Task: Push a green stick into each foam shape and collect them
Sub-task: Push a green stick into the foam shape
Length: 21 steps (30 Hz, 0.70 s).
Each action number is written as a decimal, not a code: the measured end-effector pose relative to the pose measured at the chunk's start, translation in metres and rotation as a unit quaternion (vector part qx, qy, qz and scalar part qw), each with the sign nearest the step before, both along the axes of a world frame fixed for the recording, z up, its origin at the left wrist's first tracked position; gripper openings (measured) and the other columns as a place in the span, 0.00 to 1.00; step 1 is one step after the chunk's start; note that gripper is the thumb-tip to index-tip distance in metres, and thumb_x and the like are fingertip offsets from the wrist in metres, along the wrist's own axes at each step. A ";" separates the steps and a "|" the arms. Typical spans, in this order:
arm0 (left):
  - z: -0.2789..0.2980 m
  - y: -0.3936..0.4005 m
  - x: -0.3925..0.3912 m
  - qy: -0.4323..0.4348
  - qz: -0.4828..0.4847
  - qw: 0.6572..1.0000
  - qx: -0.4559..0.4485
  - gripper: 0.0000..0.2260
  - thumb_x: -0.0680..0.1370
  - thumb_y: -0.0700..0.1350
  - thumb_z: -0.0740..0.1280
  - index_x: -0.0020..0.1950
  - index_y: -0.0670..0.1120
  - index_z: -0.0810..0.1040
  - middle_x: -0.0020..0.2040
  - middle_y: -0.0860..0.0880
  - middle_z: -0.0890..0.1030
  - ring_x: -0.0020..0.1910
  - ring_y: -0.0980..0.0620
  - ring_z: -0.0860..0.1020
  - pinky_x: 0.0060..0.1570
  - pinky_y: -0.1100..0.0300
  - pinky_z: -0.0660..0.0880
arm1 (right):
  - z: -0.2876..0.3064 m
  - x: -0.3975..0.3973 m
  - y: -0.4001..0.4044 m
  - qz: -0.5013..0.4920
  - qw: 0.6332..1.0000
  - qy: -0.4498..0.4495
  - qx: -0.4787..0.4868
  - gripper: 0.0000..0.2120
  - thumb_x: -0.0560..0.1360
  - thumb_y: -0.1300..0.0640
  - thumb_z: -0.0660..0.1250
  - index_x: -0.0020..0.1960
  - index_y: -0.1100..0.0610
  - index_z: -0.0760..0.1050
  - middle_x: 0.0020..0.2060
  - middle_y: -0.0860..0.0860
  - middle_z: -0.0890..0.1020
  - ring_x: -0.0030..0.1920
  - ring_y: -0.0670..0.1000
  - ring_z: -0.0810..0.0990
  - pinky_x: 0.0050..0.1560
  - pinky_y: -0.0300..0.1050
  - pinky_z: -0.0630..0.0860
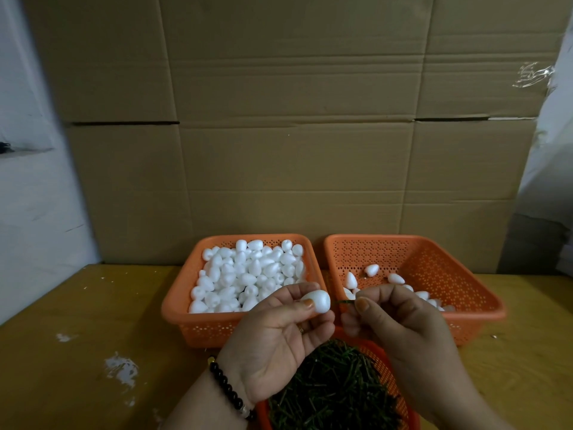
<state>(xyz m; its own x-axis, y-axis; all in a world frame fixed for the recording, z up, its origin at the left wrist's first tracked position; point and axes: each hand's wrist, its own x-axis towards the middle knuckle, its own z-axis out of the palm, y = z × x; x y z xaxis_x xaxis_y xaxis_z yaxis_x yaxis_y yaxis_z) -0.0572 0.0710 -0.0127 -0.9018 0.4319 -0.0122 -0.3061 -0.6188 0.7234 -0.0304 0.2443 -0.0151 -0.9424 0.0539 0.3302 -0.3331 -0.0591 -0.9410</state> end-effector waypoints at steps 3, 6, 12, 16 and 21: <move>0.000 0.000 0.000 0.001 -0.004 1.000 0.004 0.12 0.71 0.31 0.67 0.53 0.38 0.79 0.46 0.39 0.81 0.41 0.46 0.82 0.38 0.56 0.80 | 0.000 0.000 -0.001 -0.027 0.999 0.019 0.024 0.04 0.68 0.56 0.68 0.41 0.55 0.80 0.37 0.59 0.84 0.40 0.58 0.84 0.44 0.53 0.83; 0.000 0.002 0.000 0.006 0.006 1.000 -0.006 0.12 0.70 0.32 0.68 0.53 0.38 0.79 0.46 0.39 0.81 0.41 0.46 0.82 0.38 0.57 0.80 | -0.002 0.000 -0.002 -0.046 0.997 0.023 0.052 0.03 0.72 0.62 0.68 0.41 0.56 0.80 0.37 0.57 0.85 0.40 0.55 0.85 0.46 0.55 0.82; -0.001 0.002 0.000 0.011 0.016 1.000 -0.020 0.12 0.69 0.32 0.69 0.51 0.38 0.81 0.46 0.39 0.81 0.41 0.47 0.81 0.39 0.56 0.81 | -0.004 0.001 -0.002 -0.045 0.996 0.013 0.075 0.01 0.73 0.62 0.67 0.44 0.59 0.78 0.38 0.55 0.85 0.41 0.53 0.85 0.46 0.55 0.82; 0.000 0.003 0.001 0.013 0.018 0.999 -0.023 0.11 0.68 0.33 0.69 0.49 0.38 0.82 0.45 0.39 0.81 0.41 0.47 0.81 0.38 0.56 0.81 | -0.004 0.001 -0.002 -0.038 0.997 0.007 0.073 0.02 0.74 0.62 0.66 0.45 0.60 0.77 0.38 0.55 0.85 0.42 0.53 0.85 0.46 0.53 0.82; 0.000 0.004 0.002 0.011 0.020 0.999 -0.034 0.11 0.68 0.33 0.69 0.49 0.38 0.82 0.45 0.39 0.81 0.40 0.47 0.81 0.37 0.57 0.80 | -0.005 0.001 -0.002 -0.041 0.995 0.011 0.089 0.02 0.74 0.61 0.67 0.44 0.58 0.78 0.38 0.55 0.85 0.41 0.54 0.85 0.47 0.57 0.81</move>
